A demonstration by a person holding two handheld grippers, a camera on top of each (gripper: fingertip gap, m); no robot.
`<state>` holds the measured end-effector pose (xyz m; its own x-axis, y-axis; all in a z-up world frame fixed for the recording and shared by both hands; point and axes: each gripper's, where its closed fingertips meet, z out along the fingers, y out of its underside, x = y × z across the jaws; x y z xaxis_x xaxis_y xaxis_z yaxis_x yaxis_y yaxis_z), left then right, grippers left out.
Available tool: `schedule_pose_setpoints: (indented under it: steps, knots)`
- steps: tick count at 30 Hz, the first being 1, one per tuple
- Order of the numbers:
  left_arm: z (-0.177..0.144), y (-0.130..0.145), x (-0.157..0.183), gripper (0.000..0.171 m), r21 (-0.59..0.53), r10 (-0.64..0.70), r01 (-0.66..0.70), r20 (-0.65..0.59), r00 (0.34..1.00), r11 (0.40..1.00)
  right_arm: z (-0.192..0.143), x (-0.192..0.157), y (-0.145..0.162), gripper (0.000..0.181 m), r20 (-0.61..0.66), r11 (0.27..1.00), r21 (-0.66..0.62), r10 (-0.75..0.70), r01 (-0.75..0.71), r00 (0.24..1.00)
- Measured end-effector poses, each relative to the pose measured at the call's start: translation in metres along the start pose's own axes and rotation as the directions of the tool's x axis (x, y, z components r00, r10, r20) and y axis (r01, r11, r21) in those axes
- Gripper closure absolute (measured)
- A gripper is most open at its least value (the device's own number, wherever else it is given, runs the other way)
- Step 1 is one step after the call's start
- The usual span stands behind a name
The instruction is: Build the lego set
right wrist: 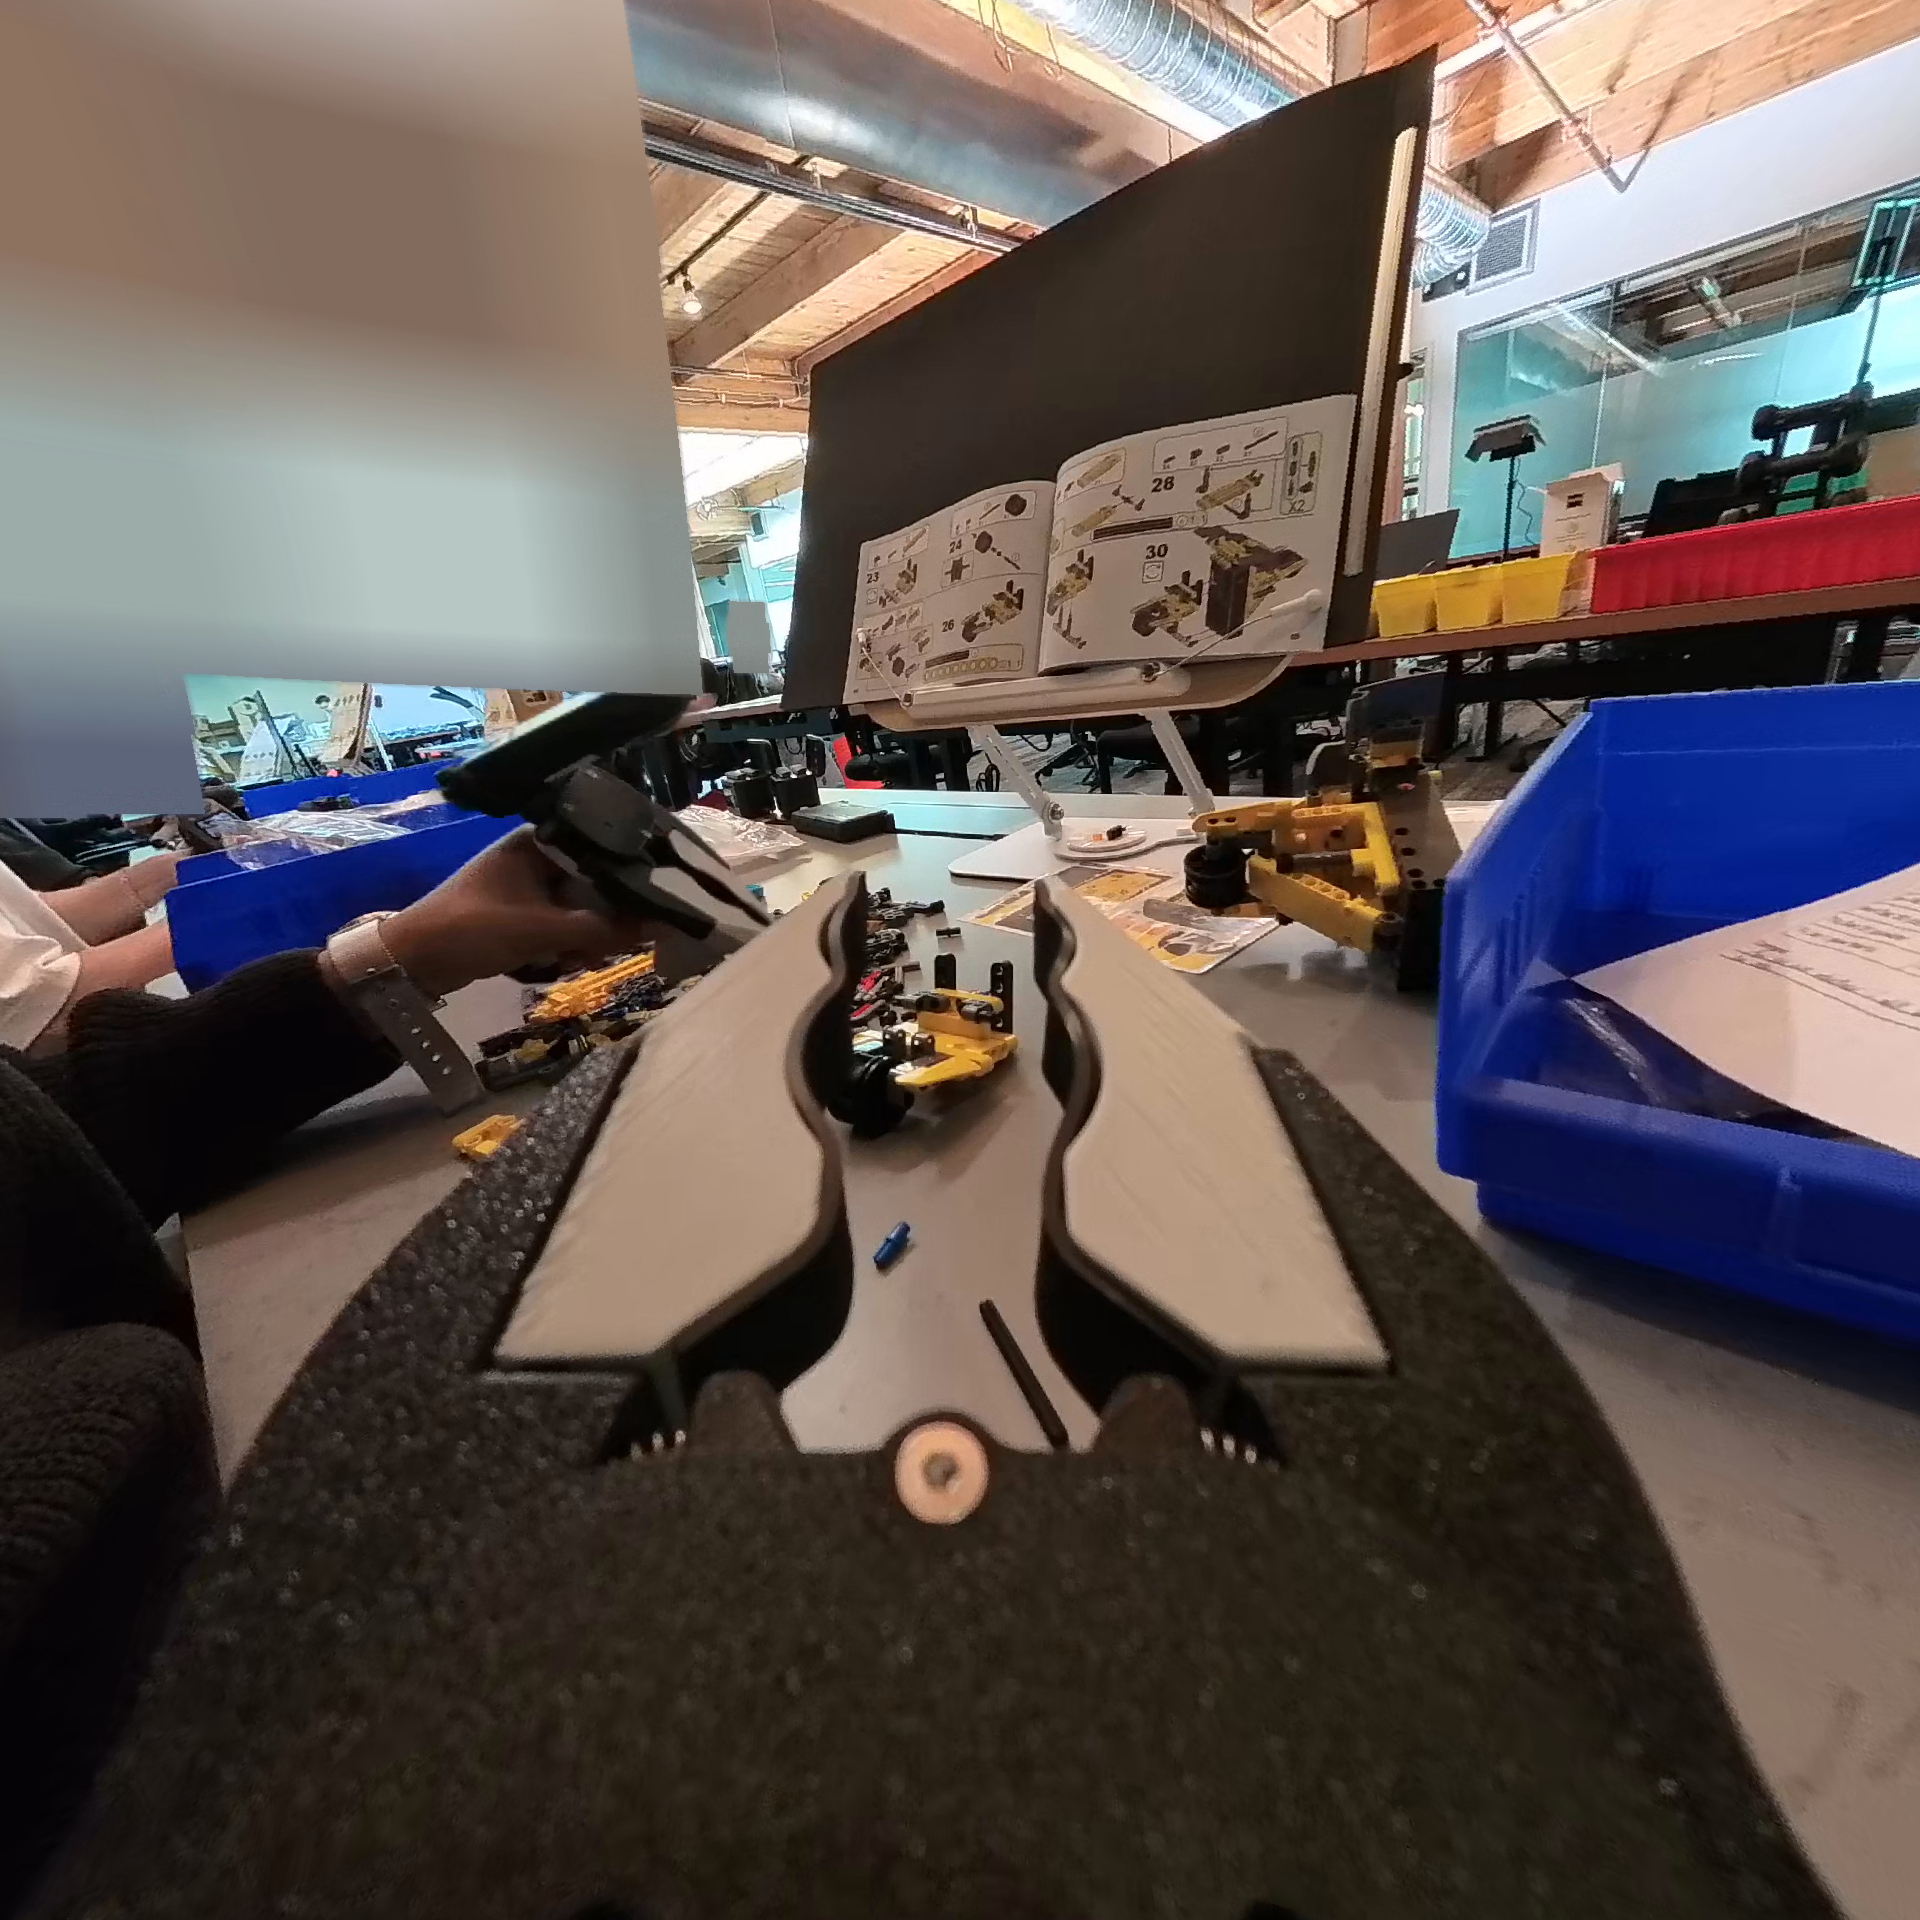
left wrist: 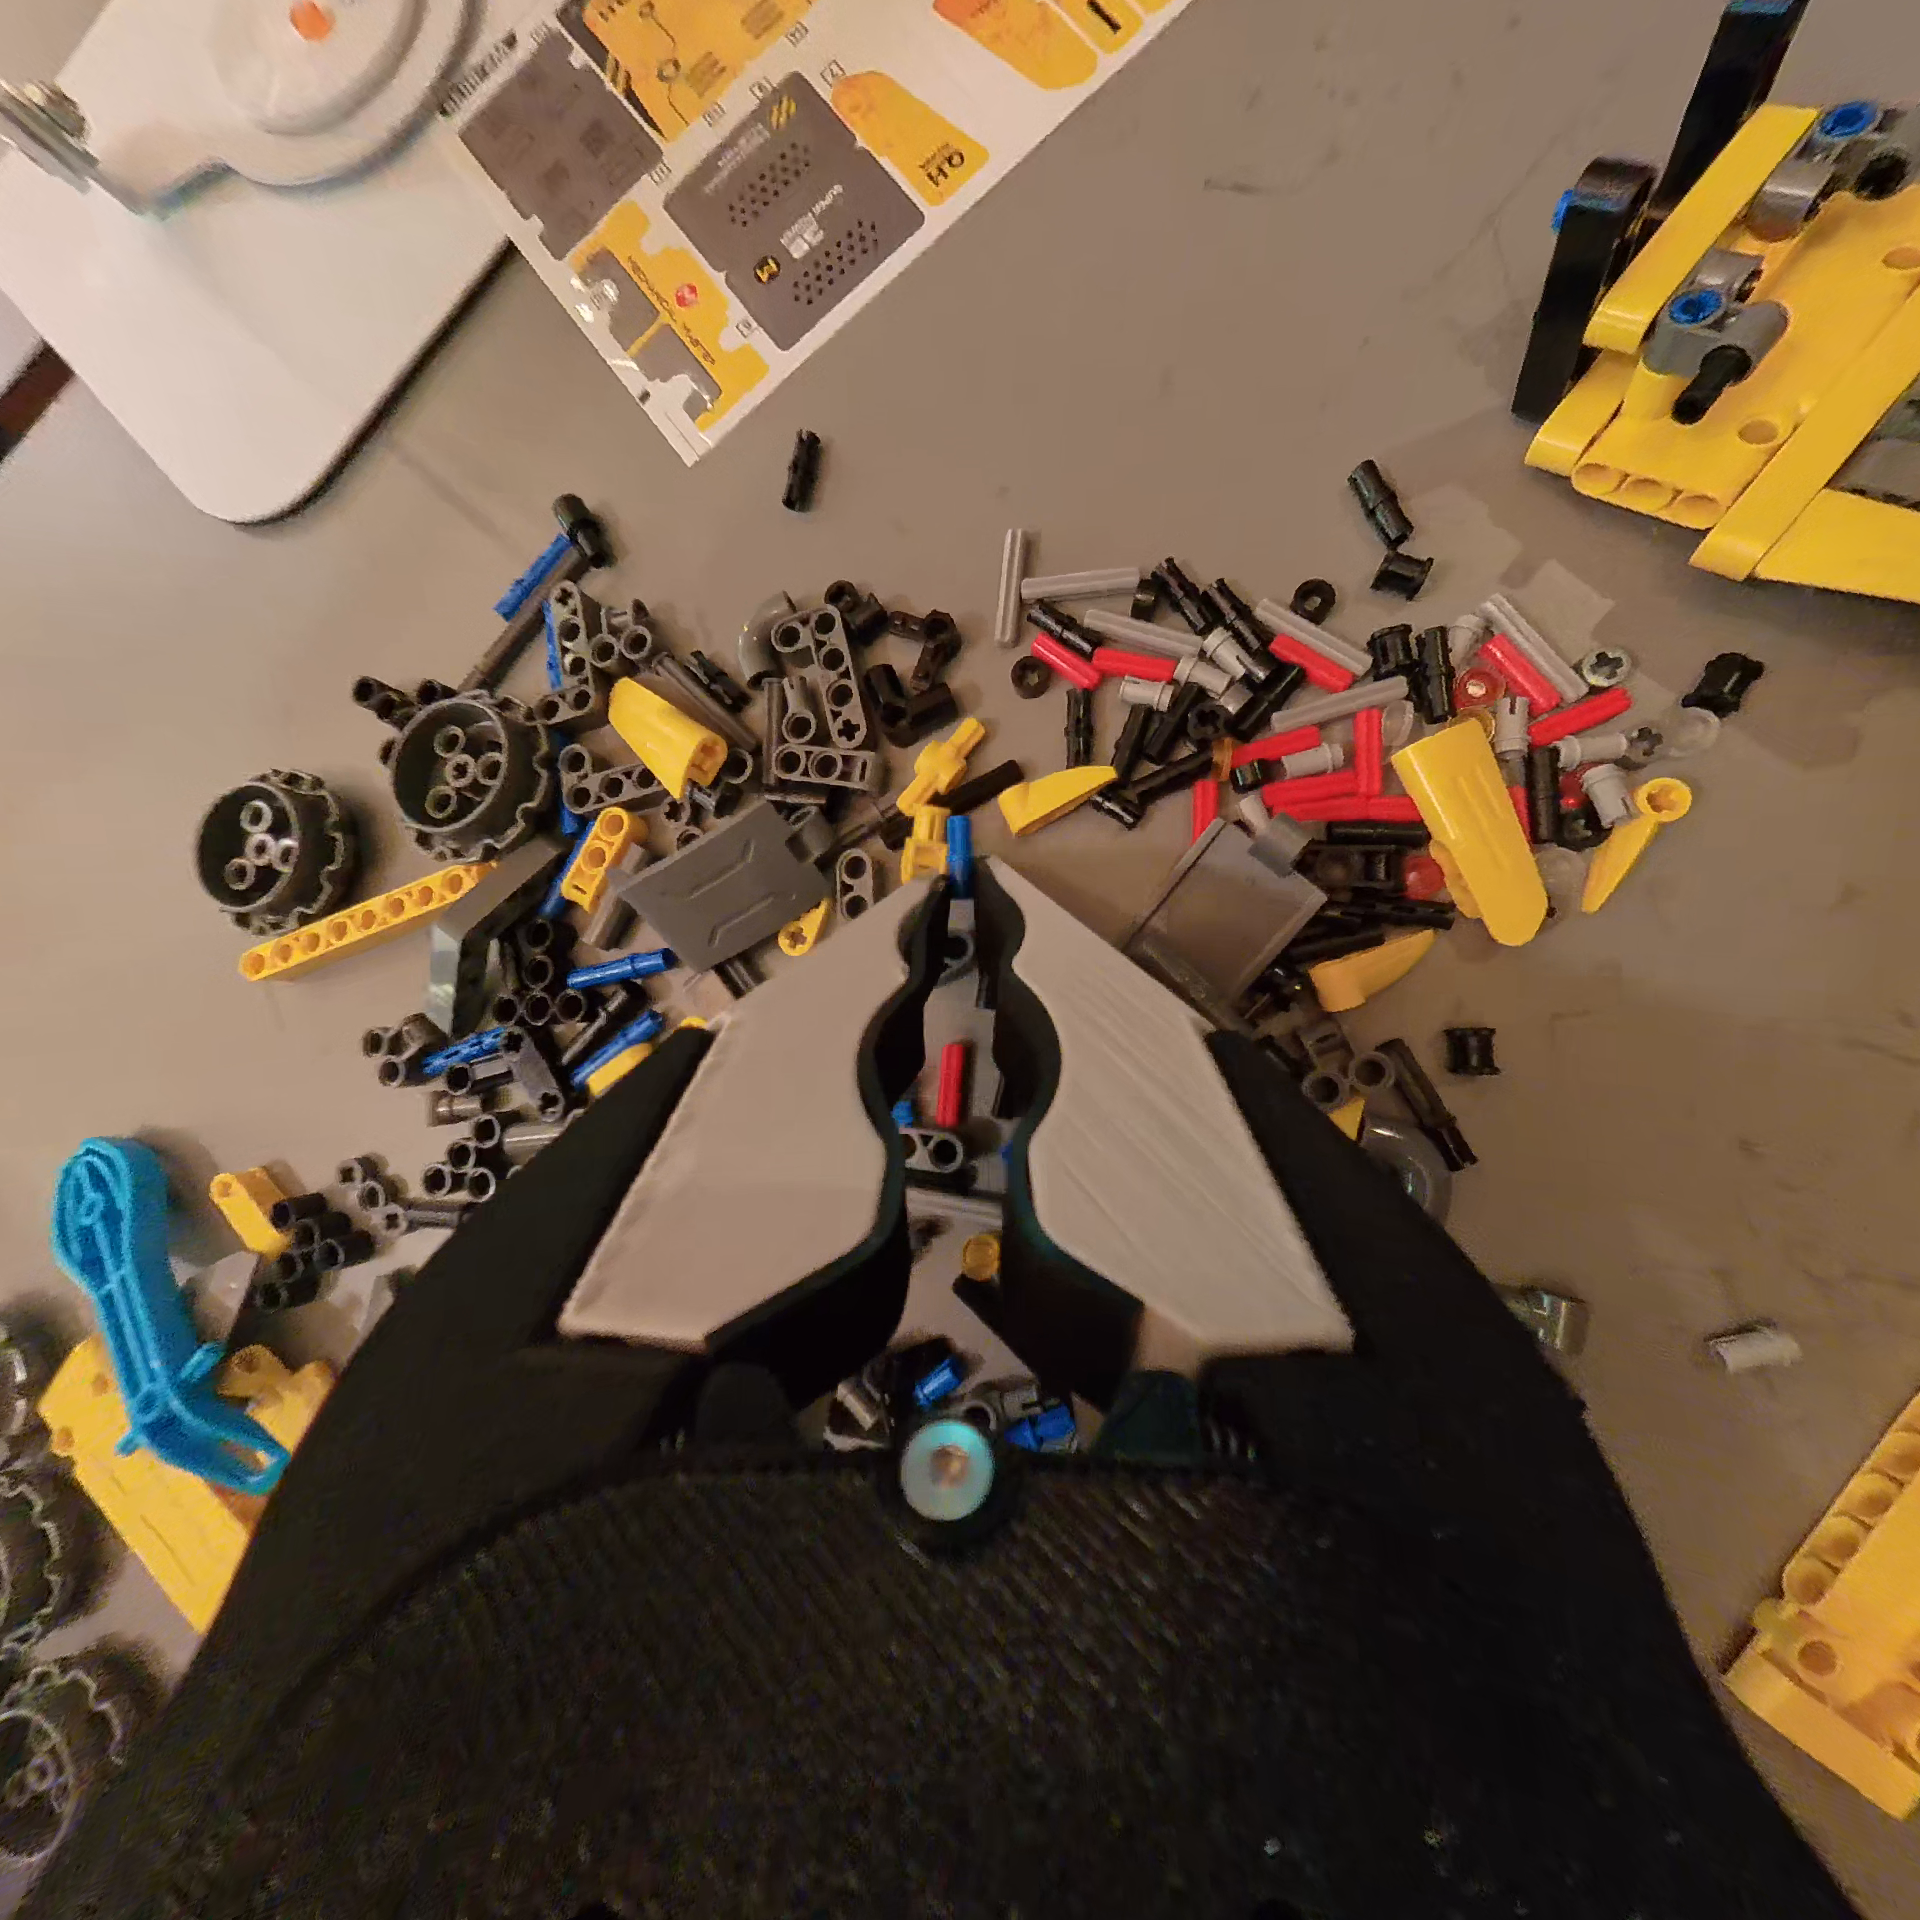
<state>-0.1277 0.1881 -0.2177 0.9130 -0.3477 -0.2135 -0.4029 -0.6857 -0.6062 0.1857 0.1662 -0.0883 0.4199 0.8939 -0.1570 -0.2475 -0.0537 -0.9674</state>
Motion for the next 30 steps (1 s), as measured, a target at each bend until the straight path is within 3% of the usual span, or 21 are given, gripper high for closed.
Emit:
schedule_pose_setpoints:
  steps: [4, 6, 11, 16, 22, 30]
  knots:
    - [-0.014, -0.014, 0.007, 0.171, 0.058, 0.017, -0.017, -0.002, 1.0, 0.998, 0.0, 0.0, 0.0, 0.15, 0.0, 1.0, 0.0, 0.001, -0.001, 1.0]
    - [-0.024, -0.025, 0.026, 0.17, 0.1, 0.034, -0.027, -0.071, 0.997, 0.995, 0.0, 0.0, 0.0, 0.15, -0.002, 1.0, 0.0, 0.001, -0.001, 1.0]
    - [-0.053, -0.044, 0.142, 0.17, 0.204, 0.211, -0.136, -0.413, 0.886, 0.969, 0.001, 0.001, 0.001, 0.15, -0.002, 1.0, -0.006, 0.001, -0.001, 1.0]
    - [-0.058, -0.032, 0.236, 0.17, 0.213, 0.345, -0.272, -0.568, 0.747, 0.939, 0.0, 0.0, 0.0, 0.15, 0.001, 1.0, -0.004, -0.002, 0.002, 1.0]
    - [-0.044, -0.031, 0.252, 0.17, 0.18, 0.336, -0.285, -0.565, 0.754, 0.942, -0.001, -0.001, -0.001, 0.15, 0.008, 1.0, 0.005, -0.002, 0.002, 1.0]
    - [-0.046, -0.034, 0.234, 0.163, 0.165, 0.262, -0.204, -0.568, 0.78, 0.965, 0.001, -0.001, -0.002, 0.15, 0.008, 1.0, 0.013, 0.001, -0.001, 1.0]
